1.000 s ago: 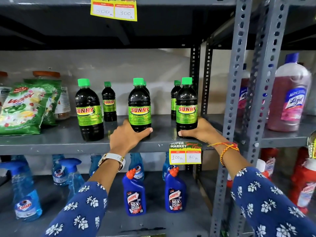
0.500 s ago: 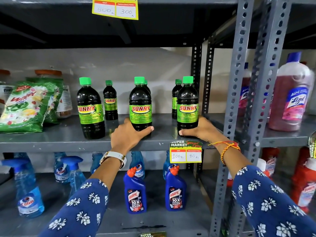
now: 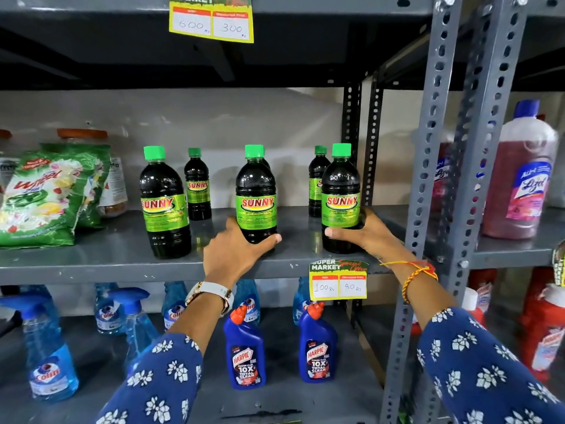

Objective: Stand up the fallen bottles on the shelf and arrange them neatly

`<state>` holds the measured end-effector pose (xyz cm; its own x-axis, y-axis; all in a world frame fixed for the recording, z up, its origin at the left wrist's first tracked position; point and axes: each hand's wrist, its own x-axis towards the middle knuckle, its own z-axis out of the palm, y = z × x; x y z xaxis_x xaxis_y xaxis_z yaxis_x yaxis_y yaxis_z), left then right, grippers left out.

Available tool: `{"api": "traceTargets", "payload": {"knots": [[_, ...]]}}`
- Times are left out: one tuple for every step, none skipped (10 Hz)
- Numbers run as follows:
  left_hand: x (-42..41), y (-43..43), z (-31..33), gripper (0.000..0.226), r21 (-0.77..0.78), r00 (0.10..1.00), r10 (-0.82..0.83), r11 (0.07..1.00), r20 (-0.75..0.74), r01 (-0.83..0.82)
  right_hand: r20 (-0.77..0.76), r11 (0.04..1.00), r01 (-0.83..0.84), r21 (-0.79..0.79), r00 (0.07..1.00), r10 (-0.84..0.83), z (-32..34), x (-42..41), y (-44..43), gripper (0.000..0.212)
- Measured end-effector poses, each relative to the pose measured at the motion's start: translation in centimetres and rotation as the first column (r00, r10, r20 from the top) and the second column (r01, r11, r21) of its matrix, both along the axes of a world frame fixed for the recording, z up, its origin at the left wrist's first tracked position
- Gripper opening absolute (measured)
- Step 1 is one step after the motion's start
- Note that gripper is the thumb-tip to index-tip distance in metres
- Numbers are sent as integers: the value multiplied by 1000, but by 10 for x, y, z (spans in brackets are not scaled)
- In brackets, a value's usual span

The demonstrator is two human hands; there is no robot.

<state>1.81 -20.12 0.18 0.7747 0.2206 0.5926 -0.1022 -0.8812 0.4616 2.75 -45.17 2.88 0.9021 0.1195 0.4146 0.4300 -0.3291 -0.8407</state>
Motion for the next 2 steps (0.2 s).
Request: {"api": "traceTargets", "payload": {"knots": [[2, 2, 1, 86, 20, 1000, 3, 1000, -10, -3, 46, 973, 135, 189, 988, -146, -6, -6, 5, 59], [-4, 12, -2, 99, -111, 993, -114, 987, 42, 118, 199, 895, 337, 293, 894, -402, -15, -31, 21, 79]]}}
